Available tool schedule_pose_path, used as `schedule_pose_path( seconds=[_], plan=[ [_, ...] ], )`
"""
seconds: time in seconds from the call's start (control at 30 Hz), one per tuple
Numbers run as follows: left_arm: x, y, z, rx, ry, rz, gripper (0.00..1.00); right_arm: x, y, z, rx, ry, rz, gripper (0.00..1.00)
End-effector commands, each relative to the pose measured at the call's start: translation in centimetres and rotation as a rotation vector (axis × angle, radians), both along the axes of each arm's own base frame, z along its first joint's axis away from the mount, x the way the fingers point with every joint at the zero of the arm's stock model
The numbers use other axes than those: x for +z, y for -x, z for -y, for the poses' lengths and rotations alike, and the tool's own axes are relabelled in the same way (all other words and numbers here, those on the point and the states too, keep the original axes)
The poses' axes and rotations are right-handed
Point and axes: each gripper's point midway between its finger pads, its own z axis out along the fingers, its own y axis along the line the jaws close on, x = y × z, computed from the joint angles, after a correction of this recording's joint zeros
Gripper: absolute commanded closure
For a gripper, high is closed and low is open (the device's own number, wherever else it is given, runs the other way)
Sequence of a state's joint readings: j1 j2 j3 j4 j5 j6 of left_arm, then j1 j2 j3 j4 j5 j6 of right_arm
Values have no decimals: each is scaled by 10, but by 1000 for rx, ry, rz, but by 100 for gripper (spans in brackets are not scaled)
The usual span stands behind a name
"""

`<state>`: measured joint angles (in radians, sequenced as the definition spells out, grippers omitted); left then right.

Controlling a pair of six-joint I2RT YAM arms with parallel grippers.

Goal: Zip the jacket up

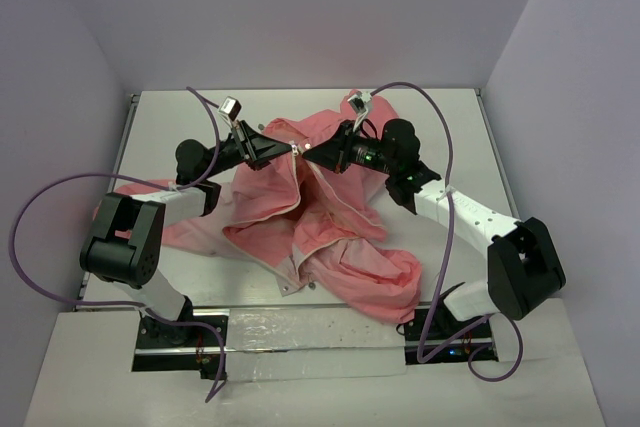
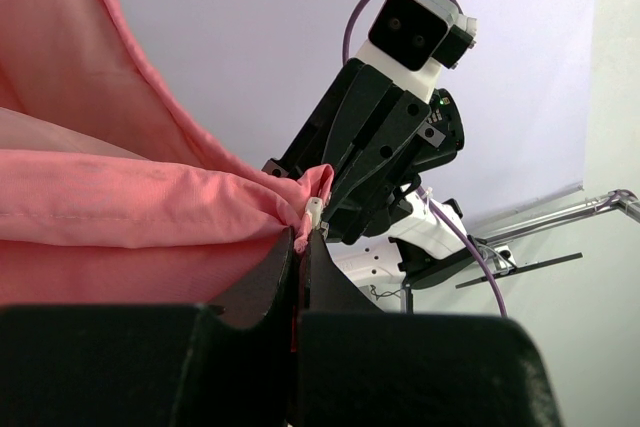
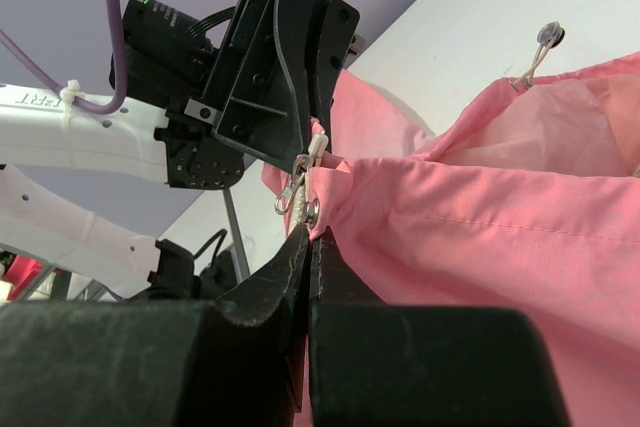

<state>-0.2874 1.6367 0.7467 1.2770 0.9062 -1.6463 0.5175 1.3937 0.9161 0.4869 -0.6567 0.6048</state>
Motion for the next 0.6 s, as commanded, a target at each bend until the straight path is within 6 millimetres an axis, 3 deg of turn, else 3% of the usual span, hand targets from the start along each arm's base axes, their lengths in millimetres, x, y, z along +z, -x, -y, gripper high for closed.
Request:
schedule_pose_path(
  seconds=[0.0, 0.57],
  plan=[
    [71, 55, -13, -19, 162, 561, 100, 23, 5, -5, 29, -43, 79, 100],
    [72, 55, -13, -21, 164, 564, 100, 19, 11, -11, 77, -35, 75, 100]
  ],
)
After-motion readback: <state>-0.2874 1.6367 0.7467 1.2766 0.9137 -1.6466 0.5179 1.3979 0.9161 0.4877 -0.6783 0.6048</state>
